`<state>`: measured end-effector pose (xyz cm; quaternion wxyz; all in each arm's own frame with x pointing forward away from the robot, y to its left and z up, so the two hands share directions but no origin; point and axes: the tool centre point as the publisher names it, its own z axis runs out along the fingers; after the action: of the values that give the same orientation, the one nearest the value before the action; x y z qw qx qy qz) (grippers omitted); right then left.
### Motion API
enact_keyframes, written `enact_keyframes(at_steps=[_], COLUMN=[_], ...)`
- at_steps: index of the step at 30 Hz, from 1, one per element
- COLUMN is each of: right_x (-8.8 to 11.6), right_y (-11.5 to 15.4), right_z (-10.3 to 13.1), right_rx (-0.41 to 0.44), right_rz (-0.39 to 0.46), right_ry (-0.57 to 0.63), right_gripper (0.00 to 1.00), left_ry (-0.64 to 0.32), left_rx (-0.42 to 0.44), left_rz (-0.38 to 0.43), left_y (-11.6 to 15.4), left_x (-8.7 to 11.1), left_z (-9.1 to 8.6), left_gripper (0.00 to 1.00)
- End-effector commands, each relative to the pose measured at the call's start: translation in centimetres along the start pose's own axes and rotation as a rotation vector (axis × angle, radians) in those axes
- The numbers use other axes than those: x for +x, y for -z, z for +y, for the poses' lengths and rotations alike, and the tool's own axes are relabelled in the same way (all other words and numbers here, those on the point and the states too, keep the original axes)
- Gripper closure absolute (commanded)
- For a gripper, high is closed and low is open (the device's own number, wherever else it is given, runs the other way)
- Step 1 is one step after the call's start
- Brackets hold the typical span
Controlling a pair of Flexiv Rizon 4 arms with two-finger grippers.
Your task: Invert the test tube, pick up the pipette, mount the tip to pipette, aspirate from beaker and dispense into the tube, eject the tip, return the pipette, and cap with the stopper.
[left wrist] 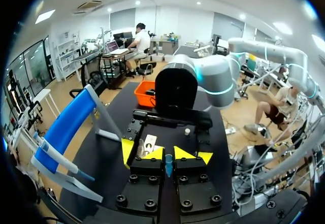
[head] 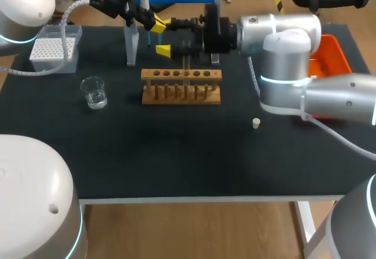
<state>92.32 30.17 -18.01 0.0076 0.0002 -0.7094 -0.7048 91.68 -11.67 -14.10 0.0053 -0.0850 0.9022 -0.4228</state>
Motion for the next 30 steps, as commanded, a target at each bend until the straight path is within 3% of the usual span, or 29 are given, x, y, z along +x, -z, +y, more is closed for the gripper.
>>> enact_keyframes(at_steps=[1, 10, 11, 12, 13, 18, 30], right_x=[-0.79, -1.01, -1.01, -1.01, -1.01, -1.08, -0.89], right_y=[-0.25, -0.54, -0.55, -0.55, -0.56, -0.52, -0.86], right_z=[-0.01, 0.16, 0.16, 0.15, 0.15, 0.15, 0.23], right_rx=[0.009, 0.012, 0.011, 0.009, 0.008, -0.009, -0.024], right_rz=[0.034, 0.06, 0.061, 0.062, 0.063, 0.065, 0.059], right_ry=[0.002, 0.0, -0.002, -0.003, -0.005, -0.022, -0.037], right_gripper=[0.0, 0.0, 0.15, 0.38, 0.5, 0.63, 0.53], left_ry=[0.002, 0.002, 0.002, 0.002, 0.002, 0.002, 0.002], left_rx=[-0.005, -0.005, -0.005, -0.005, -0.005, -0.005, -0.005], left_rz=[0.004, 0.004, 0.004, 0.004, 0.004, 0.004, 0.004], left_y=[0.14, 0.14, 0.14, 0.14, 0.14, 0.14, 0.14], left_x=[-0.06, -0.06, -0.06, -0.06, -0.06, -0.06, -0.06], left_z=[-0.07, -0.07, -0.07, -0.07, -0.07, -0.07, -0.07], left_gripper=[1.0, 1.0, 1.0, 1.0, 1.0, 1.0, 1.0])
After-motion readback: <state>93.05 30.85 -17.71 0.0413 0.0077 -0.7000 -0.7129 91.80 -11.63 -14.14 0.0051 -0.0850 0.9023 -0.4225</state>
